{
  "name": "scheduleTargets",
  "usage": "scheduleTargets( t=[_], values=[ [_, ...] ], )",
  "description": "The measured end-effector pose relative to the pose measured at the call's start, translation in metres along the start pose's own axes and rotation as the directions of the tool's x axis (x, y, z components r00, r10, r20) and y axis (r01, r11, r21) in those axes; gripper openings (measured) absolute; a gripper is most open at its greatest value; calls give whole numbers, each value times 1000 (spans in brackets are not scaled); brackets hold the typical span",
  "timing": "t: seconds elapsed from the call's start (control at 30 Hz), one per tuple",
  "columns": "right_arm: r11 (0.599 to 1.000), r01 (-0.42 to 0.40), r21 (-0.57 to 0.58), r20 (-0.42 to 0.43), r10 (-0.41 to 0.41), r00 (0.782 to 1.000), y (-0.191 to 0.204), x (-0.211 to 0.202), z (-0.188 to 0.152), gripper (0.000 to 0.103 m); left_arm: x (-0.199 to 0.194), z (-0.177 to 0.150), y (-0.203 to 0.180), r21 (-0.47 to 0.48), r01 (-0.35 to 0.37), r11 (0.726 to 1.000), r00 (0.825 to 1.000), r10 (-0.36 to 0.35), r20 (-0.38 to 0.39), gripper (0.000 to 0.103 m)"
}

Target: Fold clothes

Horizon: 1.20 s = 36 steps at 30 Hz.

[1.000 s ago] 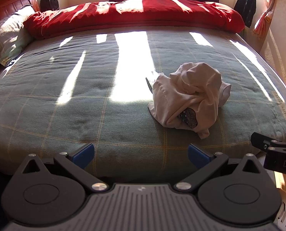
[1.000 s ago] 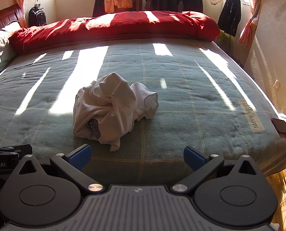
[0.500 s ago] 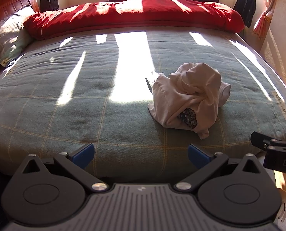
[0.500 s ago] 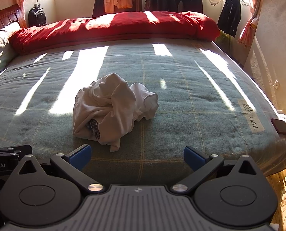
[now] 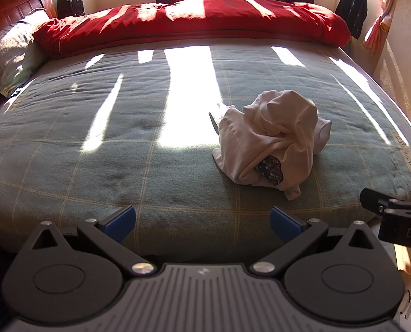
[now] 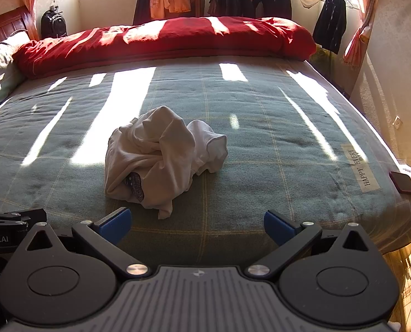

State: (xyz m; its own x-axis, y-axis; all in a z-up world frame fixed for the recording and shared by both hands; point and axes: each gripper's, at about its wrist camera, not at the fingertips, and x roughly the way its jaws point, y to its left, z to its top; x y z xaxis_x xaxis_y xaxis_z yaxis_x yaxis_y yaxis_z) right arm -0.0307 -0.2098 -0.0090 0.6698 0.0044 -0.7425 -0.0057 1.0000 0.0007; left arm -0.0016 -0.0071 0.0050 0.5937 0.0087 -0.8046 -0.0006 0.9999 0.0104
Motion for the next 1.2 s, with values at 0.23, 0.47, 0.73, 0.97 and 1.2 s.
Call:
scheduleTargets(
  t=[0.23,0.47,0.73,0.97,1.2],
  values=[
    [1000,-1,0,0,1,1000,0,0,0,103,0,0,0,1,-1,1000,1000,1,0,103],
    [1000,1,3,0,-1,1000,-1,-1,-1,103,0,-1,-1,3,0,1000,1000,0,1,103],
    [1000,-1,5,0,1,1000,-2,-1,-1,103,-1,-1,0,-1,-2,1000,1000,2,4,103],
    [1000,-1,8,3,1,1000,-2,-1,-2,103,1,0,4,-20,-4,1000,1000,4,7,103],
    [1000,-4,13,8,4,1000,-3,-1,-1,103,3,-1,7,-28,-8,1000,1000,8,10,103]
  ],
)
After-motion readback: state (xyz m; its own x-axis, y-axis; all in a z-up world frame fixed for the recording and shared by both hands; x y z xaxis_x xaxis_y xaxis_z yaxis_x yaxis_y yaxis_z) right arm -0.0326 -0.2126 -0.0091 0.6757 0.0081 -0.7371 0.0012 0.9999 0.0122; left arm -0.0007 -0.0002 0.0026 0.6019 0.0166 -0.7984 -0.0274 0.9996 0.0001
